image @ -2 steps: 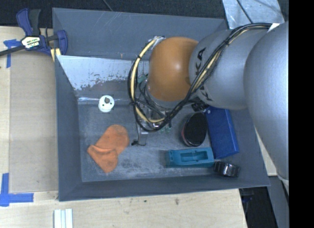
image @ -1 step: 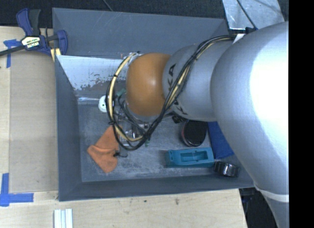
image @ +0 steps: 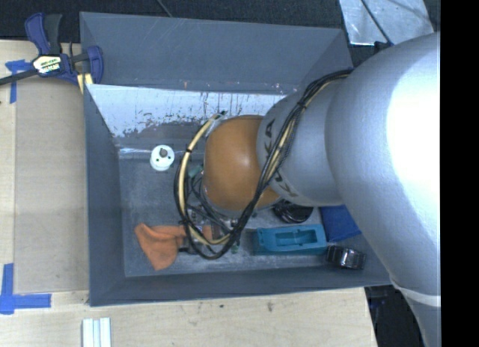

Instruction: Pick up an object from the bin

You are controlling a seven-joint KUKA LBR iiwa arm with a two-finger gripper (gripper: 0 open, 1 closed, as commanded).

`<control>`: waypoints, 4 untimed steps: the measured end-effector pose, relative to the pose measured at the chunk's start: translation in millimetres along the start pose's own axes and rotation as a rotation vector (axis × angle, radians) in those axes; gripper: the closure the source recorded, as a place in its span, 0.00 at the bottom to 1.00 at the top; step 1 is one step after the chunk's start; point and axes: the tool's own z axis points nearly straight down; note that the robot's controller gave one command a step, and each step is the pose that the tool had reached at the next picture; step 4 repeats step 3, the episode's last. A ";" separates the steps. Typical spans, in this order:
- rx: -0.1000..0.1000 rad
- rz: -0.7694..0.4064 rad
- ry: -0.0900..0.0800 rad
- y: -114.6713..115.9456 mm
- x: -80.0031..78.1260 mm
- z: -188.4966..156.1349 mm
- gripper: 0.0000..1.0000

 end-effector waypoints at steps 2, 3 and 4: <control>0.000 0.006 0.000 18.3 -5.5 -0.2 1.00; -0.001 0.029 -0.001 44.3 -17.5 -153.2 1.00; -0.001 0.029 -0.001 44.3 -17.5 -153.2 1.00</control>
Offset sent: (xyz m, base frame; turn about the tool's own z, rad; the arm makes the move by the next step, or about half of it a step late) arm 0.0063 0.0246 -0.0002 0.0091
